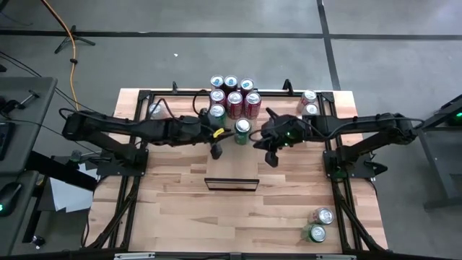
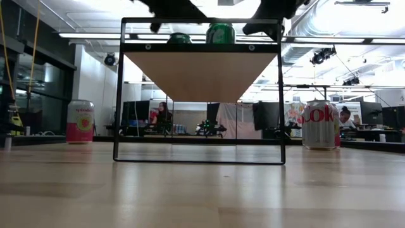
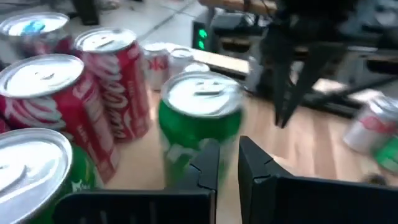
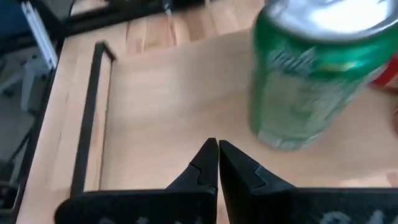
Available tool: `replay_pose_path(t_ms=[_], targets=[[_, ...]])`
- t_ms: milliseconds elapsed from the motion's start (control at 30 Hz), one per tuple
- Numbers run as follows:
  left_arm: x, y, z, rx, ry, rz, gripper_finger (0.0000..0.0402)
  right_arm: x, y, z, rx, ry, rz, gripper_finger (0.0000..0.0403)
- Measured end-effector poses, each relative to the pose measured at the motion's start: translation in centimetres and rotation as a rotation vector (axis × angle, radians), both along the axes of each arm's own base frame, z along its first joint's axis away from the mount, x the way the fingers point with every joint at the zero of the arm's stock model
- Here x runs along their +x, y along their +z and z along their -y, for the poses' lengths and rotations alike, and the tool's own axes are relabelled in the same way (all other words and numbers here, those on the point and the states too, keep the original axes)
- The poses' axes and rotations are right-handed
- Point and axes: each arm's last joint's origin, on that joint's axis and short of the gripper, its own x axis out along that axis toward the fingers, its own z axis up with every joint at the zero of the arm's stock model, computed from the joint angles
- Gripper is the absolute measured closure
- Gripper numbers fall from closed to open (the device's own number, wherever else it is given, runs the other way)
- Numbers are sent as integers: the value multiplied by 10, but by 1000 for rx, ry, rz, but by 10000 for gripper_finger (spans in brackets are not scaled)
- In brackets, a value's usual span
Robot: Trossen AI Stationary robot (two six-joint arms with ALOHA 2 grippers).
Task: Place canned beverage on shelf
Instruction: Put the top green soda can on the shelf
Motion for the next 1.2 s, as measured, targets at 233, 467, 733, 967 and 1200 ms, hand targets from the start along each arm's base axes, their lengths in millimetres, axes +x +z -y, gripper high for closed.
replay_pose_path(t_ms=[233, 467, 733, 967, 1200], targets=[[-33, 63, 17, 118, -33, -71, 401, -2, -18, -7, -63, -54, -27, 403], [-81, 113, 14, 218, 142, 71, 401, 7, -17, 6, -83, -137, 73, 403], [-110, 125, 9, 186, 176, 130, 401, 21, -26, 13, -95, -135, 86, 403], [-108, 108, 9, 185, 198, 84, 401, 38, -37, 15, -102, -136, 124, 403], [-103, 88, 11, 122, 171, 137, 401, 41, -38, 24, -123, -175, 125, 403]])
